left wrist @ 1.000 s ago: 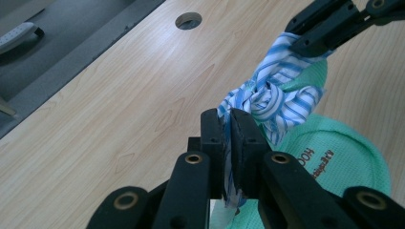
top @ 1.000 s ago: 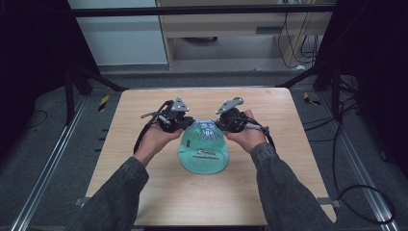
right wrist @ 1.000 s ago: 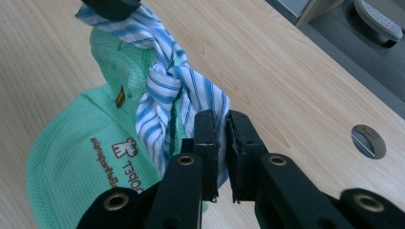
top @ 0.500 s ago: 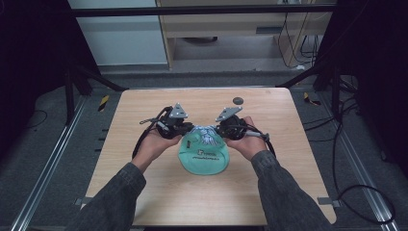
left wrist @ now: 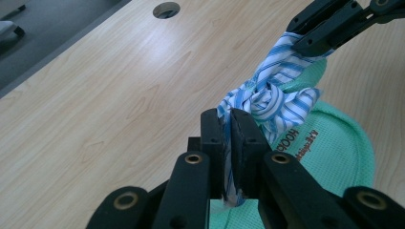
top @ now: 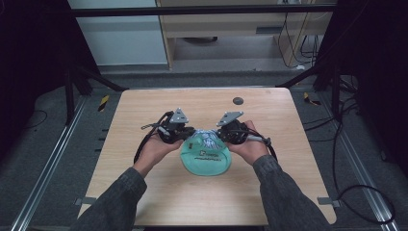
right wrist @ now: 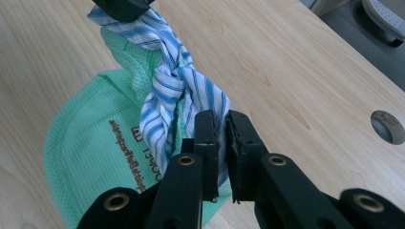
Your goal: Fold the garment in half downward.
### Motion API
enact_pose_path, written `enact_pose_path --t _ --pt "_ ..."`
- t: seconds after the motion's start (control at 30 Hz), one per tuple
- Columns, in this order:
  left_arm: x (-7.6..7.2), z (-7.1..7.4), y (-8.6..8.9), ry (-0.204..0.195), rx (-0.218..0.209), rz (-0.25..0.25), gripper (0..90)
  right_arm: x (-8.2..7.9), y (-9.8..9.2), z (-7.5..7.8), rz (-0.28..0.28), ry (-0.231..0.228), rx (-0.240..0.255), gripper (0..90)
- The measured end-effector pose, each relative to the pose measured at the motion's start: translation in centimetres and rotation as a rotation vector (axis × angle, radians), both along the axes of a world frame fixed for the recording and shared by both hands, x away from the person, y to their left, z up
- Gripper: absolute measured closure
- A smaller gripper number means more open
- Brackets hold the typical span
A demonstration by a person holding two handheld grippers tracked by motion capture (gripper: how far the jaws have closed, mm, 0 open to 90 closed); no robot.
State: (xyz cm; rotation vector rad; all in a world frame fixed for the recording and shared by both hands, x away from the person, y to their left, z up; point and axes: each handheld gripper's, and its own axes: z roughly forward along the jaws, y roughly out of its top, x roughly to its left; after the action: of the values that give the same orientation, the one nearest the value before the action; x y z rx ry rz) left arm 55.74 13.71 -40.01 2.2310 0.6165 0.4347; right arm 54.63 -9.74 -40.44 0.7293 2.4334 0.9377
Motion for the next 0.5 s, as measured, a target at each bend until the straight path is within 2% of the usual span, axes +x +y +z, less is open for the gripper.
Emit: enact_pose_path --t 0.5 --pt "-1.9 -1.8 -0.3 0.012 -0.011 -0.014 84.6 -1.9 -0.5 -1.6 0.006 0.006 0.002 82.4"
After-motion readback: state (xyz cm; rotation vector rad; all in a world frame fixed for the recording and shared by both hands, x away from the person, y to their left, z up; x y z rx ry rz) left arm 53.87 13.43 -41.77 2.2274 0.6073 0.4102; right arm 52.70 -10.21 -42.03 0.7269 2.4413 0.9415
